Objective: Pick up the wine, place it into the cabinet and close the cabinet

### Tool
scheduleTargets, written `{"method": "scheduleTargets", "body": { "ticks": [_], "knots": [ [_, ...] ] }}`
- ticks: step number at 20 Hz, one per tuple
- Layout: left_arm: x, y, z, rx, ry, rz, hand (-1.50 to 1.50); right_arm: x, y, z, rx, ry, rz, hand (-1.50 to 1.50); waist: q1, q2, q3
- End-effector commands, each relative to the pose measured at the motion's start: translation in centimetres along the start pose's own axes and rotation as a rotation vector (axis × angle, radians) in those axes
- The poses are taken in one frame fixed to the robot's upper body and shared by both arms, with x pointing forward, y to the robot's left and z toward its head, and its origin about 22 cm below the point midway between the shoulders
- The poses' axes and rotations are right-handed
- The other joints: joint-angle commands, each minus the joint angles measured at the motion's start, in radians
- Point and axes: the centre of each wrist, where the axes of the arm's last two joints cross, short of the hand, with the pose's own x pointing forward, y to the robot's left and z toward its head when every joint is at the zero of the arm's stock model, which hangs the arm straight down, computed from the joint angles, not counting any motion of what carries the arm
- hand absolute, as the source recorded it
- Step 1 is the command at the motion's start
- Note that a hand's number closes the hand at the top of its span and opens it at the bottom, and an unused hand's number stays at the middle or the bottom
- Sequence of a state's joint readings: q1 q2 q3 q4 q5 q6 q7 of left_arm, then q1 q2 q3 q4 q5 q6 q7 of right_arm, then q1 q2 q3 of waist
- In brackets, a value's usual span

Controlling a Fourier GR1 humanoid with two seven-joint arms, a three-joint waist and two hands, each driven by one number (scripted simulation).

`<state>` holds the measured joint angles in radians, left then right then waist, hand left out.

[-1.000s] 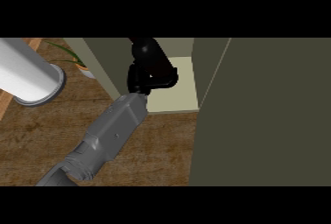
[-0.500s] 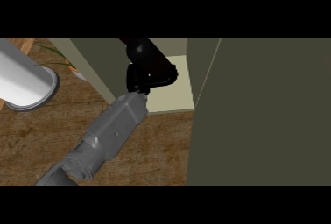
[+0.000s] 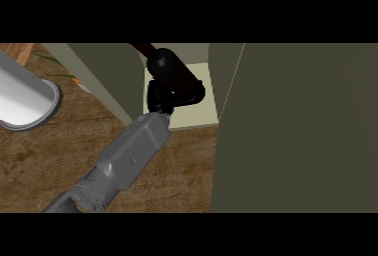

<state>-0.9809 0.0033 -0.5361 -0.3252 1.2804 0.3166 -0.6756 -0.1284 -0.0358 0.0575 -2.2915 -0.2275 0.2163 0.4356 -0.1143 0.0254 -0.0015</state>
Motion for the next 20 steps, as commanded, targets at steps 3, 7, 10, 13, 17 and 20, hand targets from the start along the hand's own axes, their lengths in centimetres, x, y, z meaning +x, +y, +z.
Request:
{"method": "scheduleTargets", "body": {
  "ticks": [3,7,10,13,17,20],
  "knots": [
    [-0.8,-0.5,1.2,0.012,0.024,0.021,1.5,-0.7,0.0,-0.8,0.018,-0.003,-0.024,-1.5,-0.013,0.006,0.0],
    [-0.1,-0.8,0.5,0.044,-0.005,0.068,1.5,0.1,0.2,0.0,0.017,-0.014,-0.021,-1.5,-0.02,0.007,0.0],
    [-1.0,-0.8,1.7,0.08,0.0,0.06,-1.5,-0.1,0.4,0.0,0.021,0.002,-0.017,-1.5,-0.025,0.004,0.0],
    [0.1,-1.7,0.8,0.101,-0.03,0.076,-1.5,-0.6,0.4,0.4,0.014,0.014,0.001,-1.5,-0.017,0.003,0.0],
    [1.1,-2.9,0.0,0.119,-0.043,0.073,-1.5,-0.3,0.0,-0.5,0.032,0.0,0.007,-1.5,-0.023,0.009,0.0],
    [-0.1,-1.5,0.6,0.122,-0.034,0.035,-1.5,-0.5,0.3,-1.0,0.021,-0.009,-0.007,-1.5,-0.012,0.009,0.0]
  ]
}}
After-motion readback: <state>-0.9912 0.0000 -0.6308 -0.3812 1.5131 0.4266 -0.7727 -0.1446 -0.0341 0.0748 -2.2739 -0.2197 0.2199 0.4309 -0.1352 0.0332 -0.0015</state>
